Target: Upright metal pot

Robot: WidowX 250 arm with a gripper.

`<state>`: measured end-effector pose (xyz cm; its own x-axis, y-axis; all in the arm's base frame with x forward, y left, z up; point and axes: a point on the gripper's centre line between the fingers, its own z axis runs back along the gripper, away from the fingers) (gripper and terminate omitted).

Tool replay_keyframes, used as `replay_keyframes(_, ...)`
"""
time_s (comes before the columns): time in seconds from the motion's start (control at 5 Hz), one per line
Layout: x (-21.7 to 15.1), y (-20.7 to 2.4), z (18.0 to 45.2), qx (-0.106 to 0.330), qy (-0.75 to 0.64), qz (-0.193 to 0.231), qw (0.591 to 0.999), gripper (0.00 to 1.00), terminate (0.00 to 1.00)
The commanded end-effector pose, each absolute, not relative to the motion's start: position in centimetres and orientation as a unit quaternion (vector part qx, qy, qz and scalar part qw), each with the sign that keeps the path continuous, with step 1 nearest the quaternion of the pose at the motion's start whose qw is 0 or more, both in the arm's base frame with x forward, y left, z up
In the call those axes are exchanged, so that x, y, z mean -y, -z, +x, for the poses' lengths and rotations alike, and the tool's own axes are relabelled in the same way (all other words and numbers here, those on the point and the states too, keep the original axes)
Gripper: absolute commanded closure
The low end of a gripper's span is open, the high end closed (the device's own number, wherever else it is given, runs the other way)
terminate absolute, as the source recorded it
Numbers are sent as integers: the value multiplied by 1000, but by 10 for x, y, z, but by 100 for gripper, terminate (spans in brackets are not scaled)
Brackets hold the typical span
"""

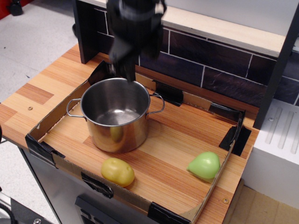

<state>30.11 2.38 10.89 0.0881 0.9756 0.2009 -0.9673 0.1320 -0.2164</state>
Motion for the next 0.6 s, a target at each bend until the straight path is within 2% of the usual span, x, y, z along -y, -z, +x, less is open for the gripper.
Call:
replay_keyframes(0.0,-31,-186,299,133,-665,-70,732,0,0)
replay_keyframes(0.2,-31,-186,299,133,-665,-70,732,0,0)
replay_keyframes(0.4,-31,-186,299,133,-665,-70,732,0,100)
